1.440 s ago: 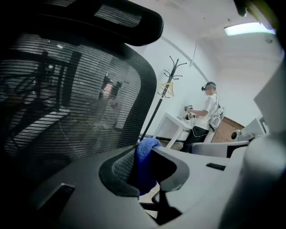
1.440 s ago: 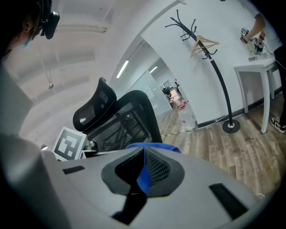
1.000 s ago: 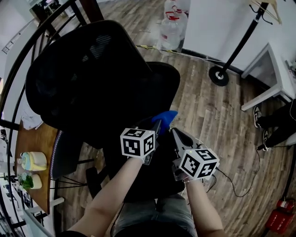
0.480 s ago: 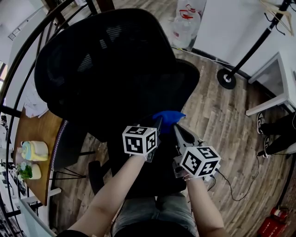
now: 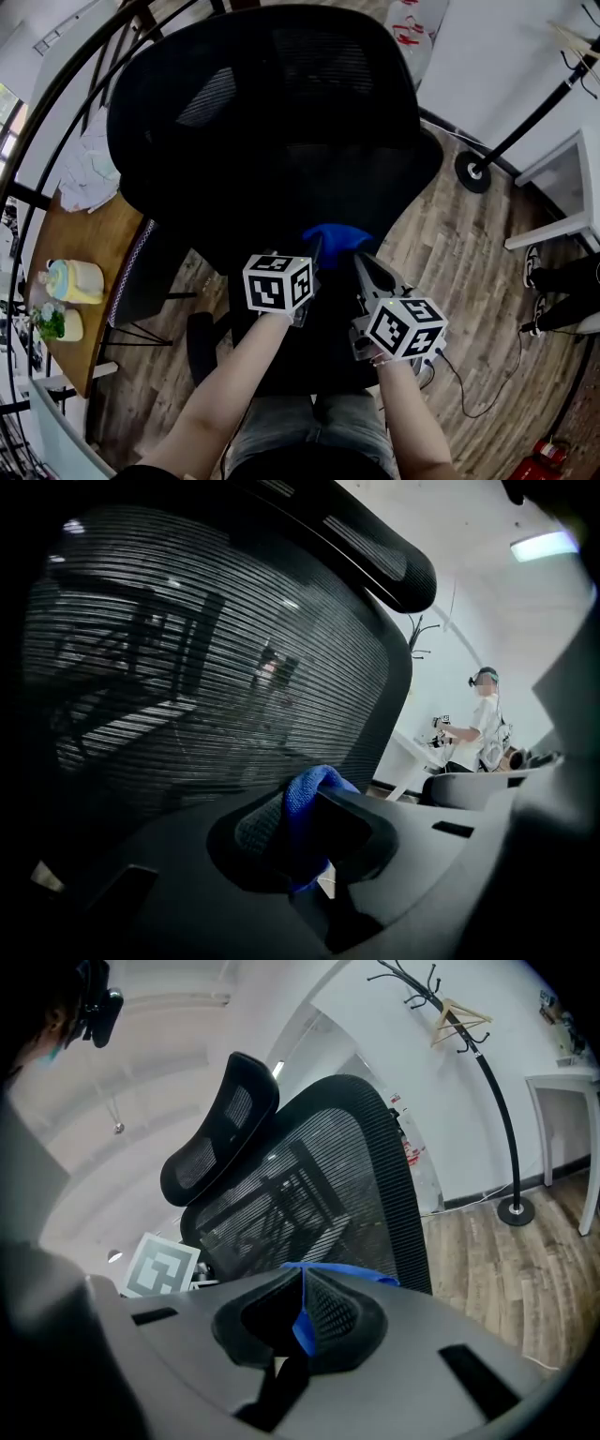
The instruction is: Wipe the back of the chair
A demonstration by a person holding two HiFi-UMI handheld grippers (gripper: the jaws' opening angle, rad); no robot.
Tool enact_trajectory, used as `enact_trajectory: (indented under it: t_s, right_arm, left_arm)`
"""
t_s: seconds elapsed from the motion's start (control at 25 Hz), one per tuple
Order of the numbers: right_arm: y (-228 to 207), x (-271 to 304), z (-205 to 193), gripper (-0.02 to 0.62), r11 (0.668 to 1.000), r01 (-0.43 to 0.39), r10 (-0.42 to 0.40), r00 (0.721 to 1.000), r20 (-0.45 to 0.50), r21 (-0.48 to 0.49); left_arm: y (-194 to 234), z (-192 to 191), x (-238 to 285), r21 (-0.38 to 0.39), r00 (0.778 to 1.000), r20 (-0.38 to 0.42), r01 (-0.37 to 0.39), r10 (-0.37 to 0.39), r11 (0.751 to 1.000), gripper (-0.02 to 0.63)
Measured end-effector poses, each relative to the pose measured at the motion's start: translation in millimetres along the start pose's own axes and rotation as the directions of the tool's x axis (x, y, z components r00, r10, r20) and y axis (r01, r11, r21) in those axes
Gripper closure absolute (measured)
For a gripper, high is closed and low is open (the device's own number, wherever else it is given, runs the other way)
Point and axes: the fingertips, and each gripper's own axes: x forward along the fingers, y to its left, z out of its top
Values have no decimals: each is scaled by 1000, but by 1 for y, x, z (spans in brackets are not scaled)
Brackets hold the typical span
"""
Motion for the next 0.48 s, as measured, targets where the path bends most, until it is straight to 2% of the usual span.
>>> enact_trajectory:
  t_s: [0.48]
  right_arm:
    - [51,30,-22,566,997,-70,68,996,-51,-34]
  left_arm:
    - [67,-3,-53,-49,993,34,-109,111,993,540]
